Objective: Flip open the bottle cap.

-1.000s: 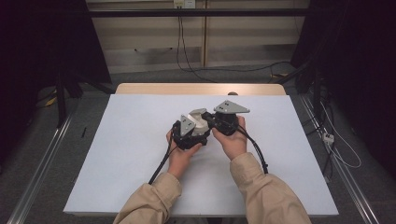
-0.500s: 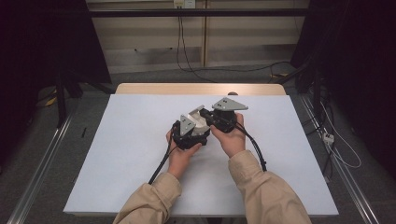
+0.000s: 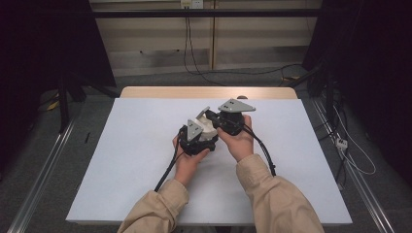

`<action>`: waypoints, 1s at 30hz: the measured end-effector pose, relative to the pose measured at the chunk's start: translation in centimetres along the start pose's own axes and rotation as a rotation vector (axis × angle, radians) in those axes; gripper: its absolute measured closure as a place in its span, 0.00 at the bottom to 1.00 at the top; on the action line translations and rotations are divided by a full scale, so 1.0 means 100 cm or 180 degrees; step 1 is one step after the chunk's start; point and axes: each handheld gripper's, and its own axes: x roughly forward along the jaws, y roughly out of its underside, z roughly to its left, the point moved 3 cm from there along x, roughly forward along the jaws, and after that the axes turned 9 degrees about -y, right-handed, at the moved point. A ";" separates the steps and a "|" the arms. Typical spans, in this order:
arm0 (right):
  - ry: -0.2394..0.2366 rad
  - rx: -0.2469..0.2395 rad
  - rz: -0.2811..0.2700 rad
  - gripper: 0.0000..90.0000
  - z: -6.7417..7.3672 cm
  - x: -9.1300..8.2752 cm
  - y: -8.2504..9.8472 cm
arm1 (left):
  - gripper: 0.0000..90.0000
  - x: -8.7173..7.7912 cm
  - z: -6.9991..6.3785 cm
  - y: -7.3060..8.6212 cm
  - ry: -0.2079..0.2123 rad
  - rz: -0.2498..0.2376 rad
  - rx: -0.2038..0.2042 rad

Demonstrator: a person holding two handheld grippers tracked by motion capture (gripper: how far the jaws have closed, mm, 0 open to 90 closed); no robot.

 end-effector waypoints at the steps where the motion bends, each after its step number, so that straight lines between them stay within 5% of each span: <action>1: -0.0002 0.0005 -0.0008 1.00 0.000 0.000 0.000 | 0.21 0.000 0.000 0.000 -0.0001 -0.0009 -0.0017; 30: 0.0010 -0.0005 -0.0011 1.00 -0.001 0.013 -0.005 | 0.21 0.000 0.001 0.000 0.0006 0.0015 0.0010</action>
